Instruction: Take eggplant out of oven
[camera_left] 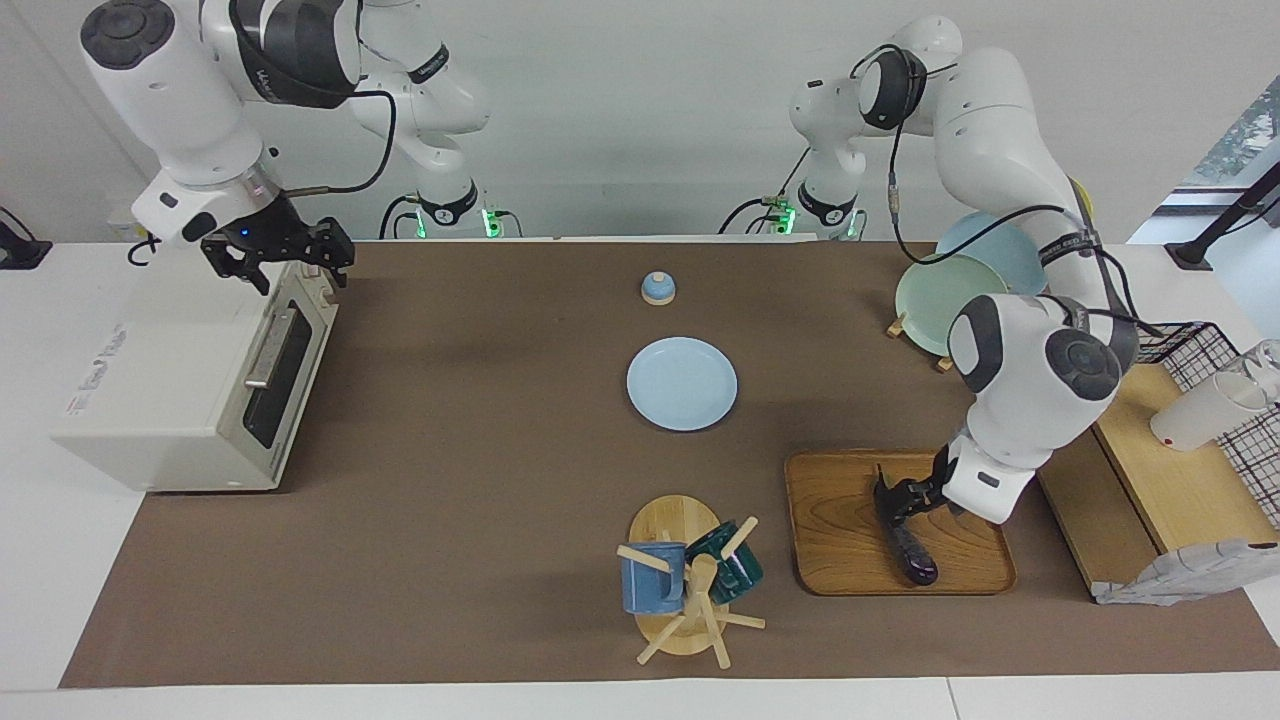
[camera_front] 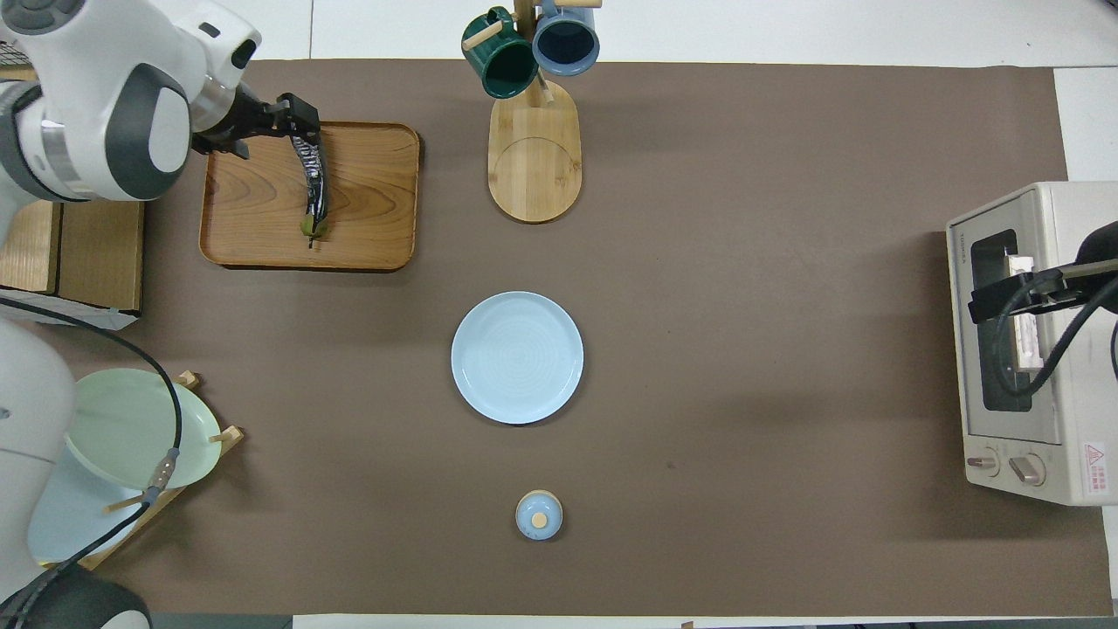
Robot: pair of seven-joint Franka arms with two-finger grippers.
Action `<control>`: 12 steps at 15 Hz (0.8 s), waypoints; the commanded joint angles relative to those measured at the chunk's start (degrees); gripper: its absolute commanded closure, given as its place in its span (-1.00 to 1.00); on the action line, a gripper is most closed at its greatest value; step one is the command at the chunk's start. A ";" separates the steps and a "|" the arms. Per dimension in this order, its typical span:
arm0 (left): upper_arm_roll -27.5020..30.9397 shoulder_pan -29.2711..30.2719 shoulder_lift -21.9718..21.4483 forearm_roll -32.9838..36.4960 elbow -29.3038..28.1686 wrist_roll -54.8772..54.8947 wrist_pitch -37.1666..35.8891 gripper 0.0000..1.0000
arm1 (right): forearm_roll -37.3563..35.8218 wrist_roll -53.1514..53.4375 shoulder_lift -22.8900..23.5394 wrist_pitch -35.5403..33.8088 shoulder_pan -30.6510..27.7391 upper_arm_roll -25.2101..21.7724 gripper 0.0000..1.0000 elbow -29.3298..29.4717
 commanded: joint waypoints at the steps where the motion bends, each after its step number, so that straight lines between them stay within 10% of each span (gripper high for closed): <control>1: 0.09 0.65 -7.57 0.93 -1.87 -0.06 -6.13 -1.00 | 1.24 3.63 1.42 -1.83 1.35 0.40 -1.00 2.33; 6: 0.00 1.62 -20.04 1.02 -5.02 0.29 -21.68 -1.00 | 4.84 8.12 3.44 -4.20 1.45 0.23 -1.00 5.76; 12: -0.09 1.97 -34.72 0.93 -24.43 0.38 -22.76 -1.00 | 4.22 8.39 3.36 -4.03 2.50 0.58 -1.00 6.47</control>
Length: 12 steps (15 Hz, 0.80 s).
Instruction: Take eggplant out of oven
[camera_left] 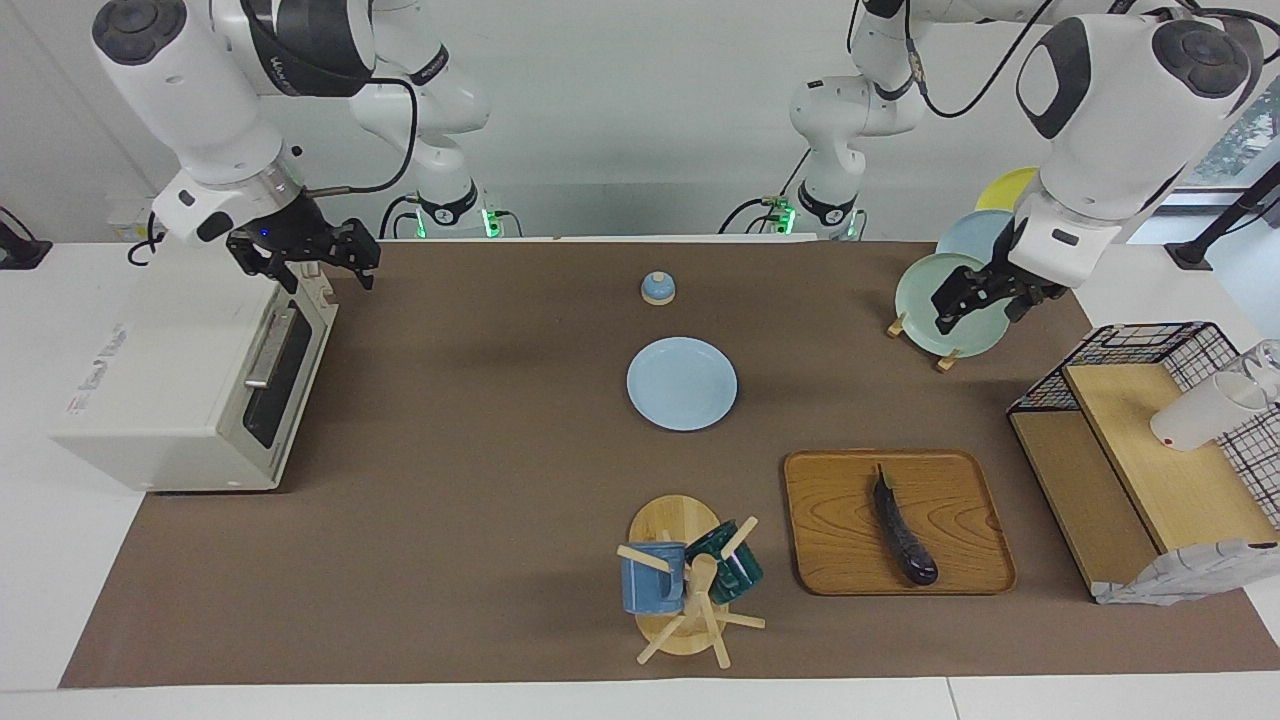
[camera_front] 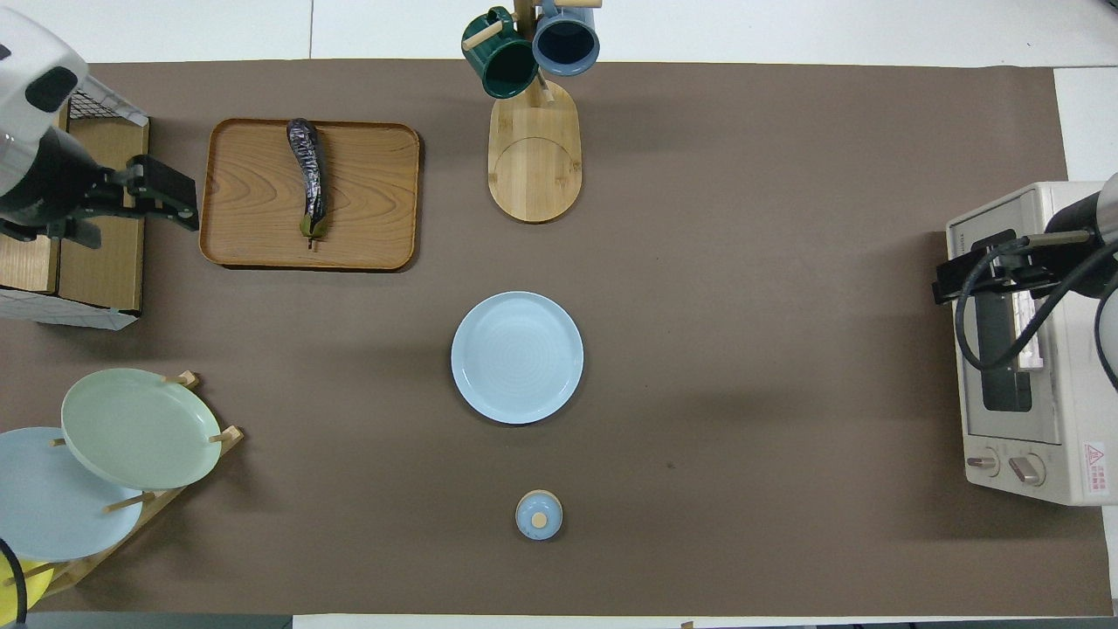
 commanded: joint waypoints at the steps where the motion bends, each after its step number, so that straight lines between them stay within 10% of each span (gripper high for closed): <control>1: -0.27 0.36 -7.75 0.92 -13.01 0.46 2.18 -1.00 | 0.84 0.87 0.62 -1.26 -0.29 0.17 -1.00 0.97; 12: -0.27 2.46 -8.21 -6.37 -6.10 3.63 -6.69 -1.00 | 0.23 0.87 0.09 -2.05 -0.38 0.08 -1.00 1.32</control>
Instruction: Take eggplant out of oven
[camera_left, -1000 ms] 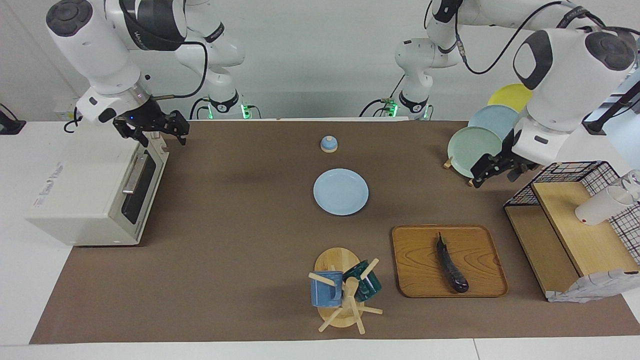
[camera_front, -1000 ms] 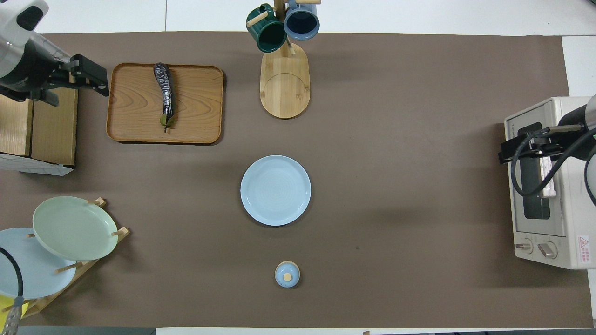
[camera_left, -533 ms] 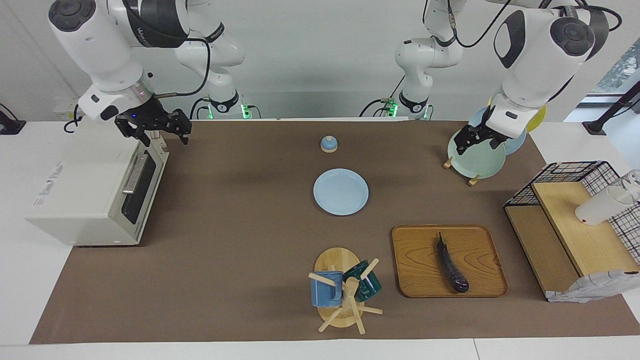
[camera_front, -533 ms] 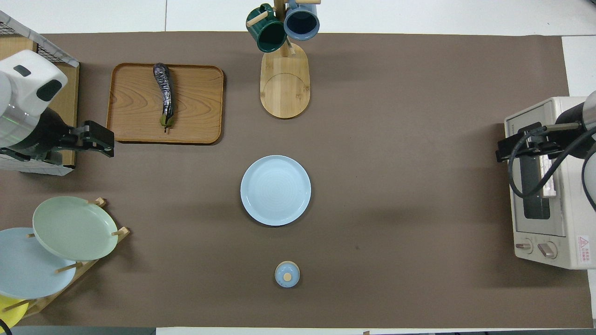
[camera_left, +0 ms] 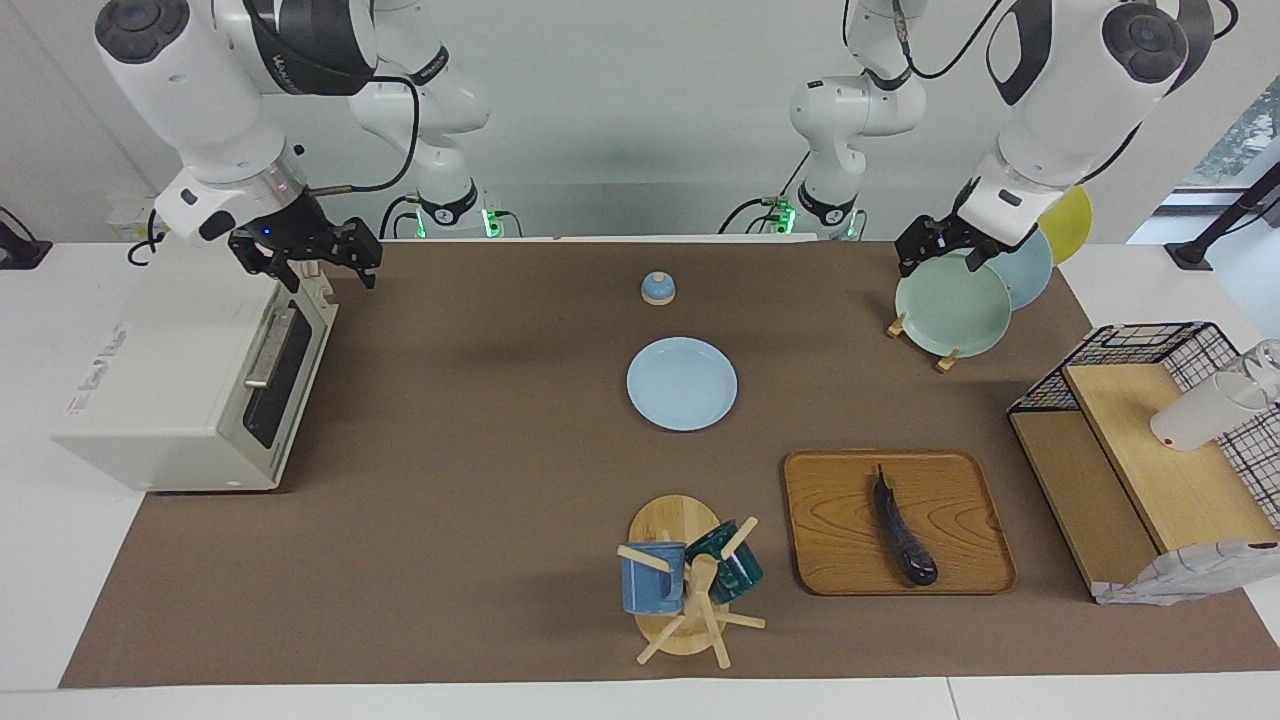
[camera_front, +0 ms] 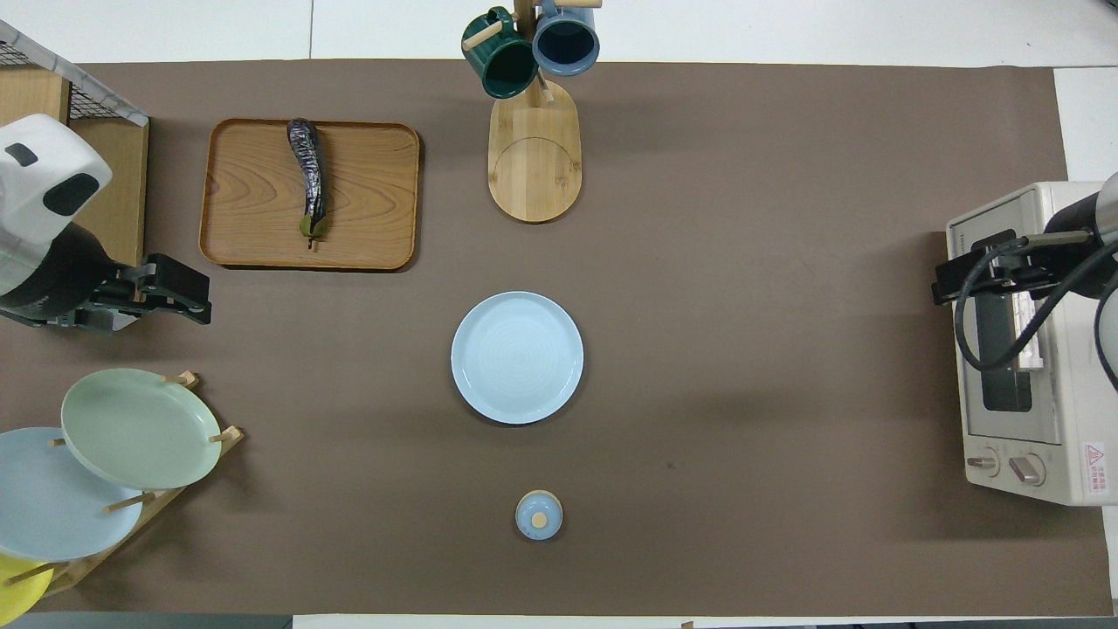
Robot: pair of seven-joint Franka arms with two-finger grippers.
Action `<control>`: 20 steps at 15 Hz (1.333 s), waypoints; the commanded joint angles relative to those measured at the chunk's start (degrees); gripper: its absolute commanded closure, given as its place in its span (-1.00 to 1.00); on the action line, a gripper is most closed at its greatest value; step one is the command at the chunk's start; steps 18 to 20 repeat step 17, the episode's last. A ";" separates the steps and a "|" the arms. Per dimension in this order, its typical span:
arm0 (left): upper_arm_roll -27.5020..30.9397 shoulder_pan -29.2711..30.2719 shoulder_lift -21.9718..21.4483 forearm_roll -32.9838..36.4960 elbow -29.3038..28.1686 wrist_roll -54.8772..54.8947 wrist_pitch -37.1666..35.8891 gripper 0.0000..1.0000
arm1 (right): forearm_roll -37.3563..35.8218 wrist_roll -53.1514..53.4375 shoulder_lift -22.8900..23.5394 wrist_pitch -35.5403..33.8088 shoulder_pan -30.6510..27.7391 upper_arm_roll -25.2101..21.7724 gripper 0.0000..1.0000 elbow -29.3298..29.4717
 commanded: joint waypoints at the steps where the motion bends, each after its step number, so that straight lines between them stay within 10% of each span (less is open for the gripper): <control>1: -0.24 2.17 -0.14 -2.15 1.82 -0.20 -1.48 -1.00 | 0.23 0.72 0.05 -1.75 -0.42 0.20 -1.00 1.11; 20: -0.86 2.17 -0.14 2.86 0.15 2.79 1.87 -1.00 | -2.67 -0.42 -0.12 0.45 -0.77 0.11 -1.00 1.20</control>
